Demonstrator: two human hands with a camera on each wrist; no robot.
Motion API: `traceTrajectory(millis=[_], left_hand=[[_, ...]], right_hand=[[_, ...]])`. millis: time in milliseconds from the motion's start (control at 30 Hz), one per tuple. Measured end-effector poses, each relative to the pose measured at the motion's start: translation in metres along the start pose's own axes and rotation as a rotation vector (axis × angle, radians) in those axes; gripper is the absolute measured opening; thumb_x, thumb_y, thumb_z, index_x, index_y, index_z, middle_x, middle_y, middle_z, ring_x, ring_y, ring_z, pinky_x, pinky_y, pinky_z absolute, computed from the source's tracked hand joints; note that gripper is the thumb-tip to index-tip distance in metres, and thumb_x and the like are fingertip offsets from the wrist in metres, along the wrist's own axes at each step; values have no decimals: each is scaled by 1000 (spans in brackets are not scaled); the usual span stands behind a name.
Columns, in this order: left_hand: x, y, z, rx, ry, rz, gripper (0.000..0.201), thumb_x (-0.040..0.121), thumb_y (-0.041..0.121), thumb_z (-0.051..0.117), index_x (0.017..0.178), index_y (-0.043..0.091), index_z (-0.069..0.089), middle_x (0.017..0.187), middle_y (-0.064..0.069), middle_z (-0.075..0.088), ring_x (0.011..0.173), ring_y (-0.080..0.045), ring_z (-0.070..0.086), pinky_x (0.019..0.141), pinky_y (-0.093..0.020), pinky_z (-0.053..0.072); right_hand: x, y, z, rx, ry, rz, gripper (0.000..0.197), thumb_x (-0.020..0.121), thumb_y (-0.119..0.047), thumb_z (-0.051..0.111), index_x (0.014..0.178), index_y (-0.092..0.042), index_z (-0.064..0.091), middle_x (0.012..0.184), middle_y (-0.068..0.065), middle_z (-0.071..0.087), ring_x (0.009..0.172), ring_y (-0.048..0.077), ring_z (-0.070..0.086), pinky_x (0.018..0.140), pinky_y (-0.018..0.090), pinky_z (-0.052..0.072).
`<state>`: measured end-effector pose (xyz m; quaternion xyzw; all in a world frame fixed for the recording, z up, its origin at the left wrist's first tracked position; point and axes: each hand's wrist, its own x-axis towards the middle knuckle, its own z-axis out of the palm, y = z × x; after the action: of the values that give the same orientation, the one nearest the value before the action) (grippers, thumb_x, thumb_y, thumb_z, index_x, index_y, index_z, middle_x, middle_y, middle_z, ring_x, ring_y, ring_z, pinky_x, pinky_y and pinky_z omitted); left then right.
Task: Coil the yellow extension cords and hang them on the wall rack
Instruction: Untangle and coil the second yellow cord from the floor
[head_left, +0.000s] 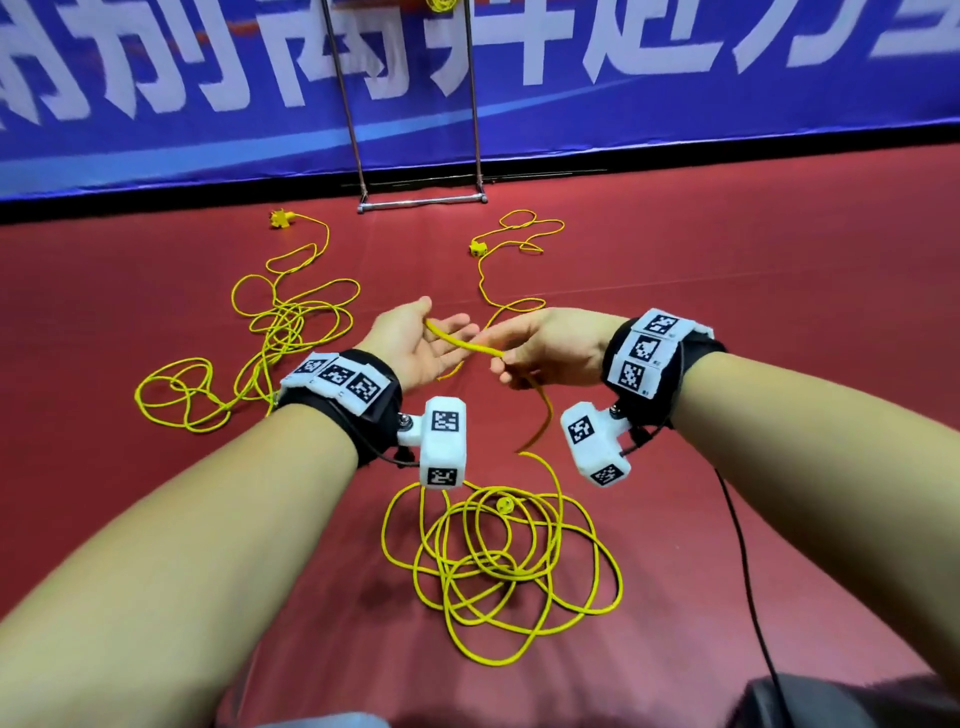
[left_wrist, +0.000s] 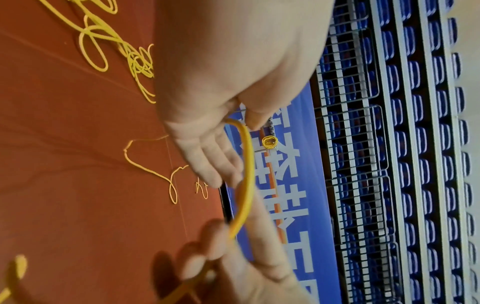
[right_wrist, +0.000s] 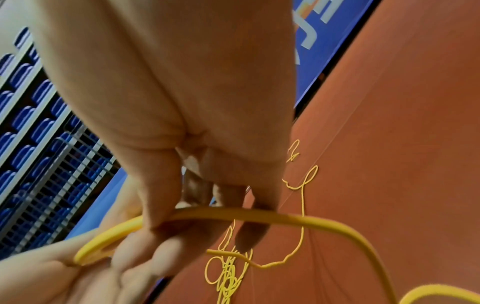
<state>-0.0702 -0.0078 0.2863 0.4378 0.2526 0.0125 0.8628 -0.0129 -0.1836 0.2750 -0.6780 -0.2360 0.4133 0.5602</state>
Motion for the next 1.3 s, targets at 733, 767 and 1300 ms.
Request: traceTrajectory(millis=[733, 767, 1300], left_hand=[[39, -15, -10, 694, -70, 2, 18, 102, 26, 43, 107, 13, 55, 81, -3, 73, 81, -20, 65, 75, -32, 48], [43, -11, -13, 566, -40, -20, 21, 103, 31, 42, 100, 14, 54, 75, -4, 72, 79, -21, 66, 79, -37, 49], [27, -19, 1, 741, -424, -12, 24, 104, 17, 41, 112, 11, 63, 59, 4, 41, 41, -7, 25, 43, -18, 25]], right_hand=[[38, 24, -9, 183, 233, 55, 31, 102, -2, 39, 117, -21, 58, 62, 2, 53, 52, 16, 55, 55, 26, 47], [37, 25, -6, 94, 153, 47, 32, 101, 0, 40, 117, -20, 60, 63, 2, 55, 54, 16, 57, 57, 27, 47], [38, 37, -35, 457, 375, 168, 40, 104, -45, 33, 101, -10, 52, 79, 10, 71, 77, 25, 68, 74, 36, 51]])
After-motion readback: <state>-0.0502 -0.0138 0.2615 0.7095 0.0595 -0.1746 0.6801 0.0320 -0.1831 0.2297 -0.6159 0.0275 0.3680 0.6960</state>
